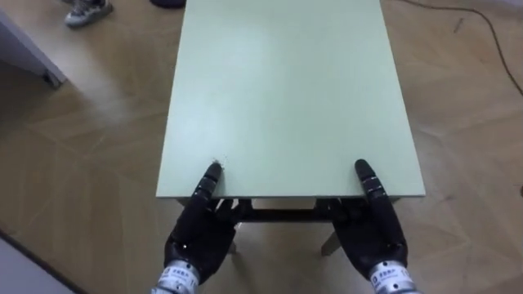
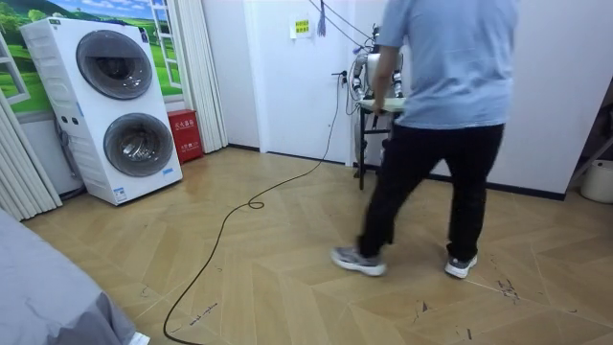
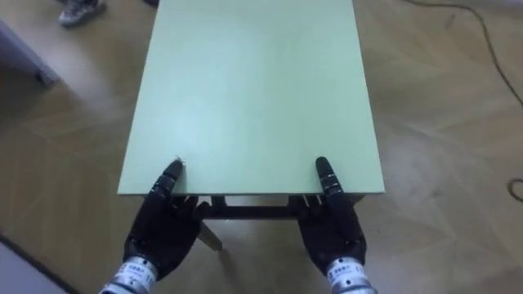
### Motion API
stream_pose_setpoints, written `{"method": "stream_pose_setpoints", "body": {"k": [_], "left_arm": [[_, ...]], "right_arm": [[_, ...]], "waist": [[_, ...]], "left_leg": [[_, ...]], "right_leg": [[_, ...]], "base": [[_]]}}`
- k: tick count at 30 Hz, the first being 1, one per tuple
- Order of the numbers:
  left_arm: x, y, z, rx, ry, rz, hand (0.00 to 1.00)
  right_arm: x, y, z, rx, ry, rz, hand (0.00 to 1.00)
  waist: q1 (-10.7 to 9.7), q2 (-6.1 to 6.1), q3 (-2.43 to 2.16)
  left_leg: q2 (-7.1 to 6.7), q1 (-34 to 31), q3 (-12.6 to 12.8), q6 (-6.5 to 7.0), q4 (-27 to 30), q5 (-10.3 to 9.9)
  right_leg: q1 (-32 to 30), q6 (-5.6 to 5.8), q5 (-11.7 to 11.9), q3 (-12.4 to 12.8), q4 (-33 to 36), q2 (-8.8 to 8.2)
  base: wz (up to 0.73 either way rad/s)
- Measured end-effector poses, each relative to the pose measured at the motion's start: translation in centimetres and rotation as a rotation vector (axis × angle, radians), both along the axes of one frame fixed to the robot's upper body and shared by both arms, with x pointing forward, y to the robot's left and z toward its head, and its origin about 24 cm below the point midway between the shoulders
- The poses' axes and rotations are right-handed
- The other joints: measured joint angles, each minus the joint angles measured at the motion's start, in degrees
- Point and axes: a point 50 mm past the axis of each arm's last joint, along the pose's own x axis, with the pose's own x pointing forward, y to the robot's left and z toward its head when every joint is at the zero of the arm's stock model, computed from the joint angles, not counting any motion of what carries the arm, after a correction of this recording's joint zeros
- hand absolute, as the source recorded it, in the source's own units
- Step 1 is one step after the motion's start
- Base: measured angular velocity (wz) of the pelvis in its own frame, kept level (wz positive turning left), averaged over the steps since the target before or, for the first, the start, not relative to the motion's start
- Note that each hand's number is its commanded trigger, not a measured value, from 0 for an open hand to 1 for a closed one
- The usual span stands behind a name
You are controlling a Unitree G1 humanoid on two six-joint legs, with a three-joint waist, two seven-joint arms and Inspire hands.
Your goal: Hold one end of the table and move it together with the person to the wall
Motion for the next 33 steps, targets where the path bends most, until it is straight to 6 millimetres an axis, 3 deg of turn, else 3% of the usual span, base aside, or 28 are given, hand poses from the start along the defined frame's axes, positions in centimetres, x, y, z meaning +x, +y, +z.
{"method": "stream_pose_setpoints", "body": {"k": [1, 2, 3, 4, 5, 8, 9, 10, 11, 12, 13, 15, 16, 17, 18, 19, 20, 21, 24, 30, 33], "left_arm": [[0.0, 0.0, 0.0, -0.003, -0.001, 0.004, 1.0], [-0.1, 0.2, 0.0, -0.003, -0.005, 0.021, 1.0], [-0.1, 0.5, 0.1, -0.009, -0.017, 0.043, 1.0], [0.0, 0.2, 0.1, -0.025, -0.013, 0.049, 1.0], [-0.1, 0.1, 0.1, -0.031, -0.012, 0.051, 1.0], [-0.2, -0.4, 0.0, -0.038, -0.007, 0.038, 1.0], [-0.2, -0.5, -0.1, -0.04, -0.003, 0.045, 1.0], [-0.2, -0.7, -0.2, -0.05, -0.004, 0.073, 1.0], [-0.2, -0.8, -0.3, -0.053, -0.003, 0.078, 1.0], [-0.1, -0.9, -0.3, -0.055, -0.004, 0.079, 1.0], [-0.1, -0.9, -0.2, -0.055, -0.005, 0.076, 1.0], [0.0, -0.9, -0.1, -0.039, -0.014, 0.049, 1.0], [0.0, -0.8, -0.1, -0.031, -0.013, 0.043, 1.0], [0.0, -0.6, -0.1, -0.025, -0.012, 0.04, 1.0], [0.0, -0.3, -0.2, -0.022, -0.011, 0.051, 1.0], [0.0, -0.1, -0.2, -0.02, -0.01, 0.054, 1.0], [0.0, -0.3, -0.2, -0.02, -0.007, 0.054, 1.0], [0.1, -0.3, 0.0, -0.019, -0.013, 0.05, 1.0], [0.0, 0.0, 0.0, -0.009, -0.014, 0.047, 1.0], [-0.3, 0.8, 0.1, 0.018, -0.016, 0.045, 1.0], [-0.4, 0.9, 0.0, 0.029, -0.012, 0.036, 1.0]], "right_arm": [[0.0, 0.0, 0.0, 0.001, -0.001, 0.0, 1.0], [0.2, 0.3, 0.1, 0.005, -0.006, 0.01, 1.0], [0.6, 0.7, 0.4, 0.007, -0.024, 0.026, 1.0], [0.8, 0.5, 0.6, -0.014, -0.034, 0.025, 1.0], [0.9, 0.5, 0.6, -0.016, -0.037, 0.024, 1.0], [0.6, 0.3, 0.5, -0.013, -0.026, 0.013, 1.0], [0.4, 0.3, 0.5, -0.013, -0.024, 0.01, 1.0], [0.5, 0.3, 0.6, -0.013, -0.026, 0.005, 1.0], [0.5, 0.3, 0.6, -0.013, -0.028, 0.004, 1.0], [0.5, 0.2, 0.6, -0.017, -0.029, 0.005, 1.0], [0.4, 0.2, 0.6, -0.019, -0.028, 0.004, 1.0], [0.0, 0.1, 0.4, -0.005, -0.018, -0.018, 1.0], [-0.1, 0.1, 0.4, -0.002, -0.013, -0.018, 1.0], [-0.2, 0.3, 0.3, 0.004, -0.006, -0.012, 1.0], [0.0, 0.6, 0.4, 0.007, -0.003, 0.004, 1.0], [0.1, 0.6, 0.4, 0.004, -0.003, 0.007, 1.0], [0.0, 0.5, 0.4, 0.002, 0.001, 0.005, 1.0], [0.0, 0.6, 0.4, 0.01, 0.003, 0.004, 1.0], [0.0, 0.6, 0.3, 0.012, 0.004, 0.004, 1.0], [-0.4, 1.0, 0.1, 0.028, 0.025, 0.025, 1.0], [-0.8, 1.1, -0.2, 0.042, 0.039, 0.021, 1.0]], "waist": [[0.1, 0.06, 0.23], [0.7, 0.14, 0.33], [0.9, -0.17, 0.28], [0.5, 0.8, 0.24], [0.6, 0.9, 0.24], [-0.1, 0.6, 0.34], [-1.8, 0.41, 0.35], [-3.9, 0.55, 0.28], [-4.7, 0.53, 0.29], [-6.3, 0.44, 0.35], [-6.8, 0.4, 0.34], [-7.3, -0.9, 0.25], [-7.3, -1.24, 0.14], [-6.3, -1.5, 0.07], [-4.0, -1.58, 0.09], [-3.5, -1.3, 0.07], [-3.1, -0.86, -0.22], [-2.2, -1.08, -0.15], [-2.0, -1.72, -0.12], [0.8, -2.08, -0.1], [0.4, -2.14, -0.11]], "left_leg": [[-0.11, 0.2, -0.9, 0.12, 0.1, -0.1], [-0.15, -0.8, -3.4, 0.19, 1.2, -0.2], [-0.96, -2.7, -5.2, -0.15, 3.2, -1.0], [-1.68, -4.6, -6.2, -0.29, 5.6, -2.1], [-1.8, -4.7, -5.7, -0.18, 5.8, -2.3], [-2.69, -4.4, -3.4, 1.12, 4.9, -2.2], [-3.6, -4.5, -3.7, 1.92, 4.0, -1.6], [-5.25, -4.8, -5.5, 2.52, 3.4, -1.3], [-6.21, -4.8, -6.8, 2.73, 3.4, -1.2], [-7.43, -4.7, -8.9, 3.04, 3.4, -1.1], [-7.8, -4.6, -9.6, 3.1, 3.5, -1.0], [-8.39, -4.4, -13.0, 3.18, 4.1, -0.9], [-8.21, -4.5, -14.7, 3.07, 4.2, -0.8], [-7.86, -4.8, -18.6, 2.31, 4.3, -0.6], [-7.63, -5.2, -22.6, 0.78, 4.3, -0.5], [-7.47, -5.4, -23.8, 0.2, 4.5, -0.6], [-7.32, -5.1, -23.4, -0.56, 3.8, -0.6], [-6.38, -4.2, -21.9, -1.02, 2.6, -0.4], [-5.2, -2.6, -18.7, -1.3, -0.1, 1.3], [-5.34, -2.2, -19.1, -1.33, -0.6, 1.6], [-5.32, -2.5, -18.0, -0.6, -0.5, 2.1]], "right_leg": [[-2.4, 0.14, 0.3, 1.9, 4.3, -1.35], [-6.2, 0.61, -1.5, 7.0, 3.8, -1.33], [-9.1, 0.53, -0.3, 9.4, -3.1, -1.38], [-9.8, 0.59, 0.4, 9.3, -0.7, -2.87], [-9.8, 0.37, 0.0, 8.3, -0.1, -3.4], [-7.1, 1.14, -0.6, 3.3, 1.0, -5.76], [-5.5, 1.93, -0.8, 1.3, 0.9, -6.55], [-4.6, 3.18, -1.2, 2.1, 0.9, -7.15], [-4.2, 3.71, -1.5, 3.9, 0.9, -7.24], [-3.3, 4.13, -1.8, 7.4, 1.0, -6.93], [-2.8, 4.13, -1.8, 9.0, 1.0, -6.41], [-3.4, 4.01, -1.7, 16.8, 3.5, -4.38], [-4.4, 3.36, -1.8, 18.8, 4.6, -3.86], [-6.2, 1.94, -3.6, 24.3, 2.6, -0.31], [-8.0, 1.57, -3.5, 27.7, -4.6, 3.55], [-8.1, 2.21, -0.3, 29.3, -5.6, 5.03], [-6.5, 1.76, 0.0, 26.0, -6.3, 4.91], [-5.5, 1.35, 0.3, 23.9, -6.8, 5.18], [-2.4, 1.07, 0.4, 21.6, -9.8, 6.16], [1.0, 0.87, 0.8, 19.5, -13.5, 6.88], [3.2, 0.95, 0.7, 15.6, -14.4, 6.45]], "base": [[0.23], [0.19], [0.51], [0.52], [0.63], [0.78], [1.21], [1.27], [1.27], [1.02], [1.17], [0.95], [0.57], [0.04], [-0.06], [0.23], [0.57], [0.67], [0.52], [0.26], [0.6]]}}
